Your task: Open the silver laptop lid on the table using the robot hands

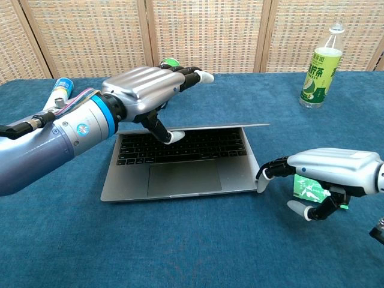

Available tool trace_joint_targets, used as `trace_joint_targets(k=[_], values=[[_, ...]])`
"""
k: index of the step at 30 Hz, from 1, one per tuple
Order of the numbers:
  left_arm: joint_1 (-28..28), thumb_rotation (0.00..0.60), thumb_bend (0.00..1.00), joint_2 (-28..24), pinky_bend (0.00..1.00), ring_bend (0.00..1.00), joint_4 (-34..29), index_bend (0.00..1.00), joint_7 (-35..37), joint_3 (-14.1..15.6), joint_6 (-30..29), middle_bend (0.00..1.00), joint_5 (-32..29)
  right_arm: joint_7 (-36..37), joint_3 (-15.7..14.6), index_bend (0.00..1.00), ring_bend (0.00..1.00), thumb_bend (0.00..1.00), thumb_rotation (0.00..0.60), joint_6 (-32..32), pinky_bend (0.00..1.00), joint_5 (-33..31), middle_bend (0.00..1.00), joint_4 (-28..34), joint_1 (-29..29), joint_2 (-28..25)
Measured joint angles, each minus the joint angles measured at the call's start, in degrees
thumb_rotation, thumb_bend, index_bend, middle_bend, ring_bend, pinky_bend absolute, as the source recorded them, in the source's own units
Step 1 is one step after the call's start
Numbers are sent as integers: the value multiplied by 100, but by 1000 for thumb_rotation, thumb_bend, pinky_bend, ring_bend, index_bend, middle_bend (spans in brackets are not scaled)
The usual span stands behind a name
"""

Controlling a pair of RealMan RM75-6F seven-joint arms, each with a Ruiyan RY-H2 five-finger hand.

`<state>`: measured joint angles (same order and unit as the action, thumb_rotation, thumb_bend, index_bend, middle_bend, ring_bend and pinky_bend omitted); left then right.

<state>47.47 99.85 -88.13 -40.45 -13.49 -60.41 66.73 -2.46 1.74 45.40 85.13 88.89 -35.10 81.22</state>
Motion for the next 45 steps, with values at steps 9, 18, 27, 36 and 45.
trace_joint_targets(k=[9, 18, 27, 36, 45], values=[[59, 600, 343, -36, 0, 0, 3, 0, 78, -16, -45, 0, -62, -412, -28, 308, 189, 725, 600, -153, 258, -390, 261, 35, -88, 51], [89, 600, 343, -262, 0, 0, -35, 0, 172, -158, -115, 0, -164, -837, -26, 343, 210, 723, 600, -148, 265, -655, 303, 128, -159, 79], [113, 600, 342, -611, 0, 0, 8, 0, 450, -347, -90, 0, -352, -1339, -7, 343, 210, 723, 600, -186, 265, -1047, 303, 193, -273, 160], [127, 600, 343, -805, 0, 0, 164, 0, 777, -410, 9, 0, -523, -1769, -2, 347, 212, 722, 600, -222, 267, -1412, 304, 274, -405, 262], [227, 600, 343, -1030, 0, 0, 459, 0, 844, -479, 192, 0, -772, -2019, -63, 381, 225, 722, 600, -160, 279, -1666, 345, 364, -479, 288]])
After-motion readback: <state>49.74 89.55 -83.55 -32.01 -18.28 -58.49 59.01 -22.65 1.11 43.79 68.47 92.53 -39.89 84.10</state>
